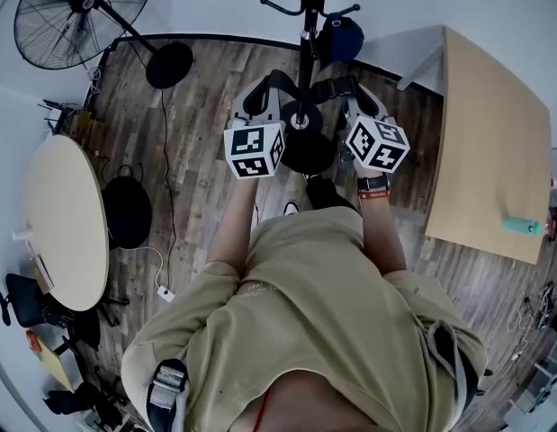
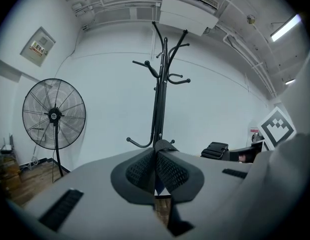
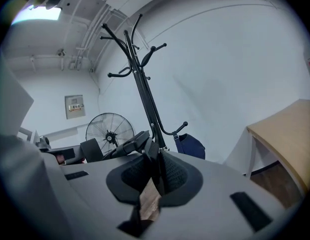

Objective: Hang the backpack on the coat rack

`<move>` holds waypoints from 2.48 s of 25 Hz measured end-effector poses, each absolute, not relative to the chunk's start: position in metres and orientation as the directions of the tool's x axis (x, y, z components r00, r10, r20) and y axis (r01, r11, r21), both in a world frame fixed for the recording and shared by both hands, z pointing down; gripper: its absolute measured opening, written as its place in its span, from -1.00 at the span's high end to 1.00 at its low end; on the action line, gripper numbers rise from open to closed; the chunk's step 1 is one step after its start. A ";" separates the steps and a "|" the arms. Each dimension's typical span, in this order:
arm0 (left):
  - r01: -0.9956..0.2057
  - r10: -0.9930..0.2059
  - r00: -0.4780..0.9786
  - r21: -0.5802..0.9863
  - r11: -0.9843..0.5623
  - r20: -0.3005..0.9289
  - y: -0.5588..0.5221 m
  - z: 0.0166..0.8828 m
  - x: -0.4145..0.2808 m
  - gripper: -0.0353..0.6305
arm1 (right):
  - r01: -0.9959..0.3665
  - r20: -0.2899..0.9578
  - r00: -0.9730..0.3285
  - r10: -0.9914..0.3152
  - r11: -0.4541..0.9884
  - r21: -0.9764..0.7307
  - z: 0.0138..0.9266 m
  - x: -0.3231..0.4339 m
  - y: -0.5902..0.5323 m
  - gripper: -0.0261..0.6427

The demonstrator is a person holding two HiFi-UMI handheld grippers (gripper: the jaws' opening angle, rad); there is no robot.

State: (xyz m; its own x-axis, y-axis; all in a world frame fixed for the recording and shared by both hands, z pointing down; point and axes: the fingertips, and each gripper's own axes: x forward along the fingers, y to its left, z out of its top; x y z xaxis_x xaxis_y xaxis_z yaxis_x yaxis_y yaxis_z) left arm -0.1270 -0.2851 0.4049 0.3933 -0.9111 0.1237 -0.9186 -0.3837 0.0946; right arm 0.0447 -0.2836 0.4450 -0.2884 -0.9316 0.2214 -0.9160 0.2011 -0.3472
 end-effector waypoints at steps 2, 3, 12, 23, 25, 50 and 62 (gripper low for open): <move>-0.922 -0.915 0.385 0.091 -0.376 0.117 -0.297 0.398 -0.128 0.82 | -0.911 0.206 -0.293 -0.934 0.207 -0.357 0.436 0.047 -0.296 0.78; -0.923 -0.916 0.383 0.089 -0.374 0.116 -0.304 0.397 -0.129 0.82 | -0.910 0.201 -0.291 -0.935 0.206 -0.360 0.433 0.048 -0.303 0.78; -0.929 -0.924 0.367 0.092 -0.358 0.113 -0.357 0.398 -0.121 0.82 | -0.907 0.192 -0.298 -0.935 0.214 -0.362 0.430 0.059 -0.362 0.78; -0.934 -0.924 0.355 0.085 -0.346 0.141 -0.408 0.413 -0.117 0.82 | -0.898 0.220 -0.271 -0.937 0.163 -0.409 0.454 0.083 -0.418 0.78; -0.937 -0.924 0.348 0.086 -0.338 0.156 -0.417 0.420 -0.118 0.82 | -0.899 0.240 -0.271 -0.932 0.156 -0.410 0.462 0.085 -0.426 0.78; -0.955 -0.882 0.295 0.131 -0.265 0.367 -0.436 0.518 -0.120 0.82 | -0.912 0.442 -0.355 -0.824 0.200 -0.358 0.558 0.063 -0.443 0.78; -0.925 -0.811 0.379 0.170 -0.339 0.445 -0.416 0.569 -0.088 0.82 | -0.894 0.491 -0.432 -0.757 0.287 -0.343 0.592 0.030 -0.431 0.74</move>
State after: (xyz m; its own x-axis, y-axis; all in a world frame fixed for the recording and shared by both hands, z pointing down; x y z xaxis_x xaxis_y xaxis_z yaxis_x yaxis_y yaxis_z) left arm -0.0879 -0.4165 0.5693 0.3788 -0.8114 0.4451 -0.9254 -0.3387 0.1700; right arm 0.0305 -0.4308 0.5925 -0.4315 -0.7567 0.4911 -0.8943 0.2872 -0.3433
